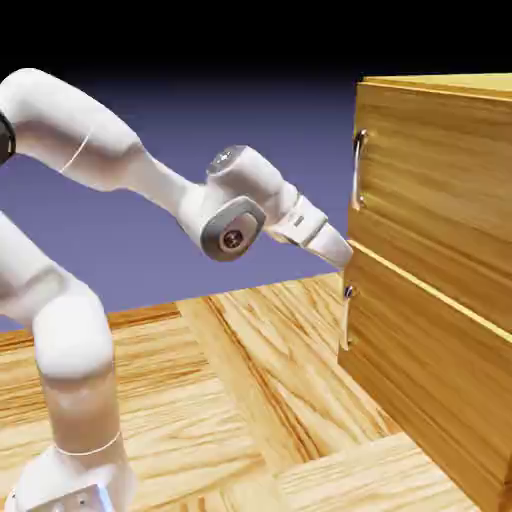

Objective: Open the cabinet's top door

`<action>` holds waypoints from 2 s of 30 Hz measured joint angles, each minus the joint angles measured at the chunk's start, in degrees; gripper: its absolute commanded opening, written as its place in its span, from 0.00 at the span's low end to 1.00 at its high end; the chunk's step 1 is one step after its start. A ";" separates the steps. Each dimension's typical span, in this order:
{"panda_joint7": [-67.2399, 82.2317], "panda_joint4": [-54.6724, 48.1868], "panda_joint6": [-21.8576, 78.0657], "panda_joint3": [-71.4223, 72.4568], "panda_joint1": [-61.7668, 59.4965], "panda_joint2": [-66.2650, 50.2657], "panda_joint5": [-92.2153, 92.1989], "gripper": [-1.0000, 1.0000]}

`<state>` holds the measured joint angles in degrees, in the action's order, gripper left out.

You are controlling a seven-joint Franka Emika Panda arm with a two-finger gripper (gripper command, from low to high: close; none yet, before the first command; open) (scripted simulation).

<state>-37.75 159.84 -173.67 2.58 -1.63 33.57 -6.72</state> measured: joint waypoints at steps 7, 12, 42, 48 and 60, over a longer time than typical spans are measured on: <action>12.23 -3.01 0.86 6.70 -6.02 2.37 -17.45 0.50; 20.96 -5.16 1.48 11.48 -10.33 4.07 -29.91 0.50; 73.36 -18.05 5.19 40.18 -36.15 14.23 -104.67 0.50; 83.84 -20.63 5.93 45.92 -41.31 16.27 -119.63 0.50; 104.80 -25.79 7.41 57.40 -51.64 20.33 -149.53 0.50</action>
<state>67.05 134.05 -166.26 59.99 -53.27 53.91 -156.26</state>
